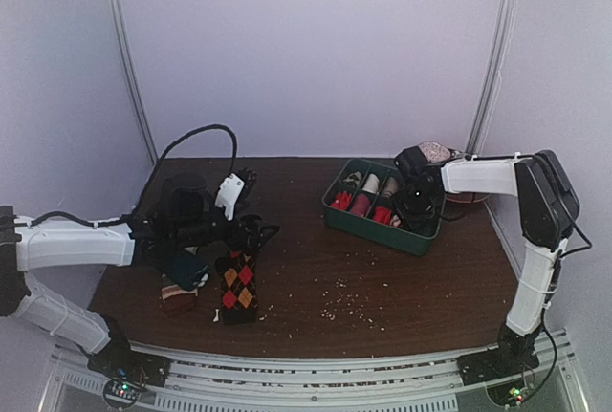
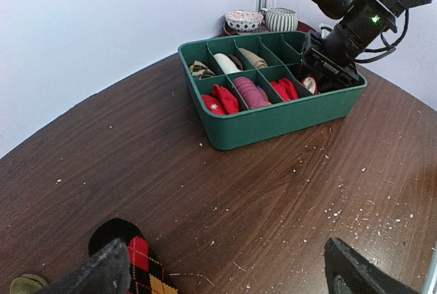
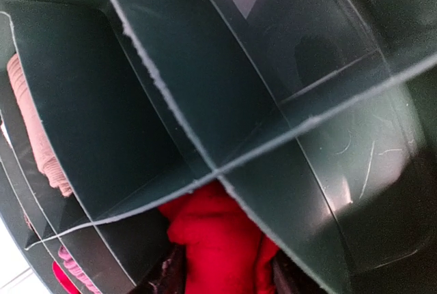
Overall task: Roll the socks
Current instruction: Place a pair of socks in the storage box.
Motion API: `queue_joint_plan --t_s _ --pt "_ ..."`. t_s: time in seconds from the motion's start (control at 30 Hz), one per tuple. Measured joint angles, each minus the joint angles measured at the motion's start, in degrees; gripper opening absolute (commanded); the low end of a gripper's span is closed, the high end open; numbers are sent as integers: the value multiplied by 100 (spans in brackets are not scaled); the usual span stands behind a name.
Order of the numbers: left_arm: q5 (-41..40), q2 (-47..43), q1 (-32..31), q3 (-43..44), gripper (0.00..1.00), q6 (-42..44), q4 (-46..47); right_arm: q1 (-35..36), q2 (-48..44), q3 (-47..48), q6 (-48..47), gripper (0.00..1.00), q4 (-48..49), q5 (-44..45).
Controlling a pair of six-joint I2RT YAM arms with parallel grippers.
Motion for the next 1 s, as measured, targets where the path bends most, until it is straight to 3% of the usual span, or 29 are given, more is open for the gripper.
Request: queue_joint_plan --t_s 0.7,1.0 --pt "44 0 0 4 98 20 -2 -313 -216 72 -463 52 -553 -74" --pt "68 -2 0 4 98 20 -4 -319 188 531 -920 62 -977 -11"
